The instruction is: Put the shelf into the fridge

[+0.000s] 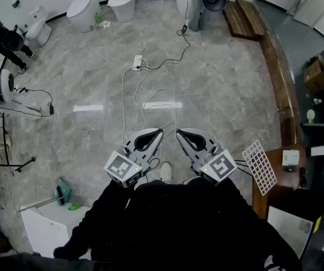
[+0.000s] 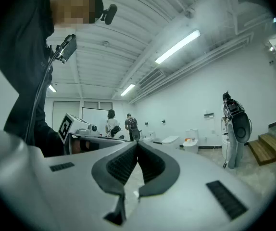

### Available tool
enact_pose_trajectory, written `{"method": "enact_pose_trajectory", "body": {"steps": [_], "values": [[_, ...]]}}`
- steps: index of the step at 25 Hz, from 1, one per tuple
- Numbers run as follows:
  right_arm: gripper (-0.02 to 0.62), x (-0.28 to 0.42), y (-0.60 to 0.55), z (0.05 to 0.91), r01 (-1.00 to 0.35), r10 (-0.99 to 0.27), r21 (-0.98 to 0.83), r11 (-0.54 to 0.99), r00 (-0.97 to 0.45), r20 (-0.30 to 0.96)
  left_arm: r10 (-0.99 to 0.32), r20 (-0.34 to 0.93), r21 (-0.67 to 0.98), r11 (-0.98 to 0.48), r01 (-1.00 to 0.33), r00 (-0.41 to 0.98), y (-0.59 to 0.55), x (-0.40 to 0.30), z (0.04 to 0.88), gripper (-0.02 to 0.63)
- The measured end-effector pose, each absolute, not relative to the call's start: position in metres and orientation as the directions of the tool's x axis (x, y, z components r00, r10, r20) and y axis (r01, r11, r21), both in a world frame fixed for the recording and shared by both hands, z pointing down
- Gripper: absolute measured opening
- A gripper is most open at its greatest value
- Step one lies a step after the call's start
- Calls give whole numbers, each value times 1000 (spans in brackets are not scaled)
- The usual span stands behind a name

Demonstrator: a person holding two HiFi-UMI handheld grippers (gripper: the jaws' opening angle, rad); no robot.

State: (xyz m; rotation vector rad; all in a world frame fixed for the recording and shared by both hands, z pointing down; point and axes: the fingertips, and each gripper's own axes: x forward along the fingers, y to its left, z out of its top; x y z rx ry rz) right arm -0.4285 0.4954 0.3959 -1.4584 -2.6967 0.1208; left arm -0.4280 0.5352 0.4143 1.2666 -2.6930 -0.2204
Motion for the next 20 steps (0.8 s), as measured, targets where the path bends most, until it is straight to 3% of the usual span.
{"method": "enact_pose_trajectory", "body": {"steps": [9,20], "values": [[6,-422,491,405,810,817,-120,575,-577,21,-778,94,176,627,-759,-621,537,-423,415,6],[8,-408,444,407,694,704,-137,707,-709,38,-871,98,174,490,-854,-481,485,-419,419,6]]}}
